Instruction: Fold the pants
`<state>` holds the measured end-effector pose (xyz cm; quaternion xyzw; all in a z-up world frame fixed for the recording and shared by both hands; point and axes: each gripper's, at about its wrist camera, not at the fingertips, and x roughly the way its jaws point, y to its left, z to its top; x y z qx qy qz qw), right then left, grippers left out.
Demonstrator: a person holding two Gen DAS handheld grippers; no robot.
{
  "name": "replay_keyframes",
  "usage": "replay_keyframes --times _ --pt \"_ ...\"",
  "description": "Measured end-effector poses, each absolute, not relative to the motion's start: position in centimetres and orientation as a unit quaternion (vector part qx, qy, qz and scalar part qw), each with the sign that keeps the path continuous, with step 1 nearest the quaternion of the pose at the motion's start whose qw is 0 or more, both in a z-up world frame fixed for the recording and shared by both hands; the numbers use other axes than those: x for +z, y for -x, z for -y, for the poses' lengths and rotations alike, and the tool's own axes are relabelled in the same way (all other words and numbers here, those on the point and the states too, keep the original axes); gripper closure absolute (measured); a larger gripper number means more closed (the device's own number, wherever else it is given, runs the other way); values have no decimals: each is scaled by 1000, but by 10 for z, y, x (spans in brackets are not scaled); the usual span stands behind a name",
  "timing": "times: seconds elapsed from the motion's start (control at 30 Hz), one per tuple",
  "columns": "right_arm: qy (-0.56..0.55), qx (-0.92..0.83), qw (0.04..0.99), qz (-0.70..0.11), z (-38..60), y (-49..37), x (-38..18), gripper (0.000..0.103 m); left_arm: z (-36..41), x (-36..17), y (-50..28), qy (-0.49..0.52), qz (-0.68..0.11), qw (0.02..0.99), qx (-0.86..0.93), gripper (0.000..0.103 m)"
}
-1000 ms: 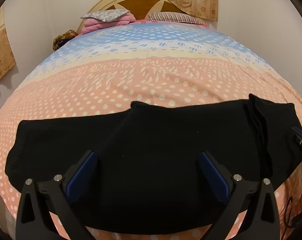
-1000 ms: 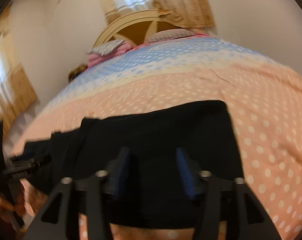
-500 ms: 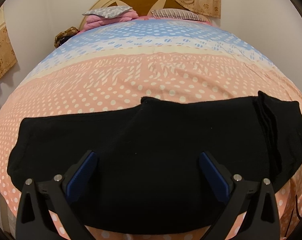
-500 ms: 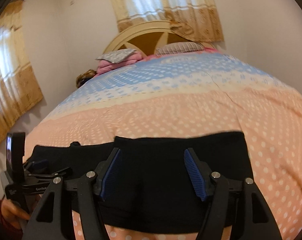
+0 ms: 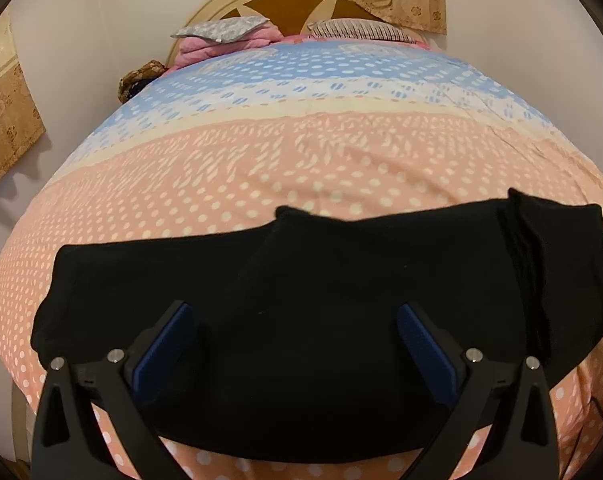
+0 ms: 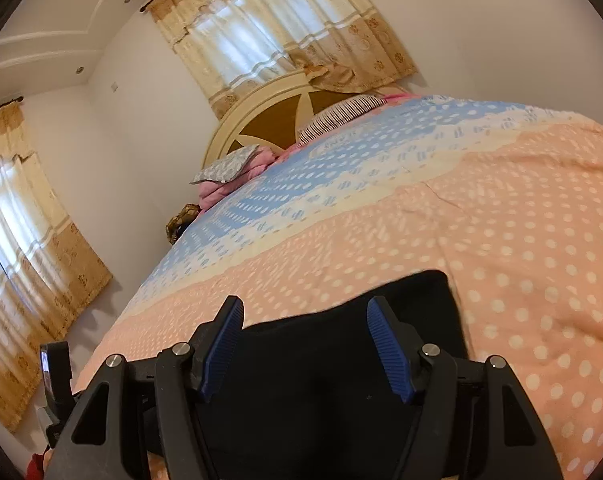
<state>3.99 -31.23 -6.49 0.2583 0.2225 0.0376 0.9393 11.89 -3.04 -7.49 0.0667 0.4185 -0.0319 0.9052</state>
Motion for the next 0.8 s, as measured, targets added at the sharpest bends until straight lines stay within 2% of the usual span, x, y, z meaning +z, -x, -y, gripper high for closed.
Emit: replay_keyframes --times 0.33,0.5,0.8 --pt "-215 26 949 -231 297 -44 -67 37 1 -70 -118 -48 -408 911 -37 0" --pt "-180 7 959 -217 286 -36 -61 37 -49 -62 -115 -53 -384 922 19 0" --pt "-124 87 957 -248 208 -53 -46 37 -134 -84 -112 -16 -410 905 110 0"
